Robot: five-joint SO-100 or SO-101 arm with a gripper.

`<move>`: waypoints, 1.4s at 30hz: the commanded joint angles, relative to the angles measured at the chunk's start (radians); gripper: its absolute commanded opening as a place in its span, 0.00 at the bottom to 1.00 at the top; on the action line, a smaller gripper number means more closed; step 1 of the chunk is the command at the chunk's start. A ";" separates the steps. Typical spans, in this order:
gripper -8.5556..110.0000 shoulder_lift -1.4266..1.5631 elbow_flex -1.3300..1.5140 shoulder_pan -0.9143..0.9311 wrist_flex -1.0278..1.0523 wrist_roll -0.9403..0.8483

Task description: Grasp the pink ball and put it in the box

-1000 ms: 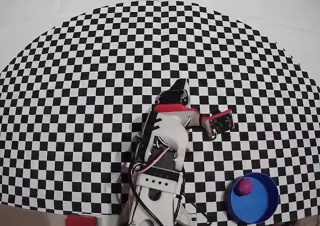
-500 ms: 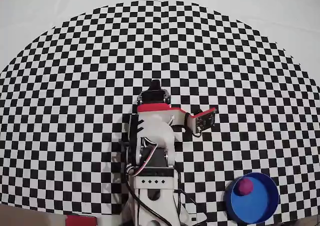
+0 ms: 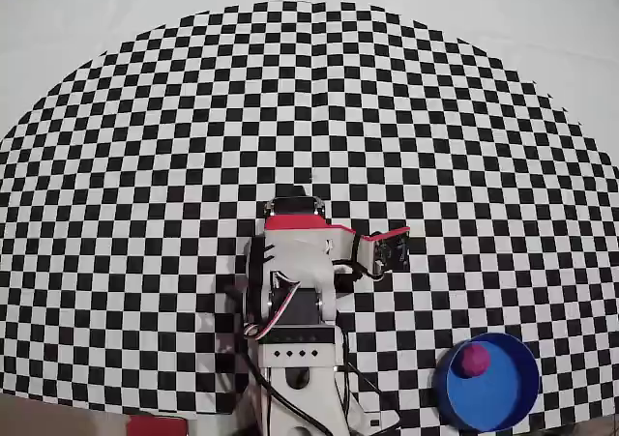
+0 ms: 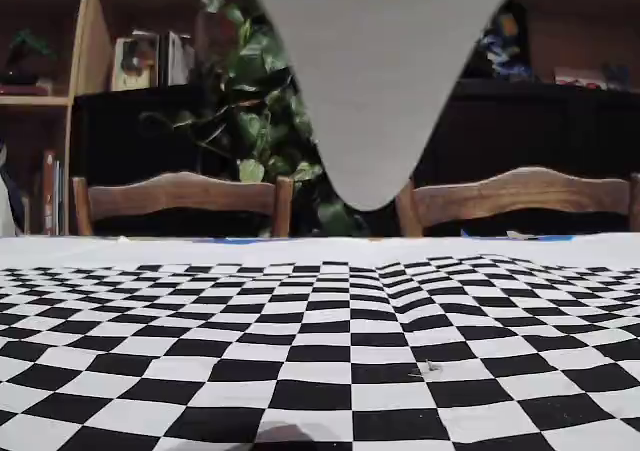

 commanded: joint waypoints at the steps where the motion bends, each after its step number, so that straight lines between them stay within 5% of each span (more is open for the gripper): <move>1: 0.07 0.055 0.008 -0.005 0.058 0.008; 42: 0.07 0.055 0.008 -0.002 0.087 0.006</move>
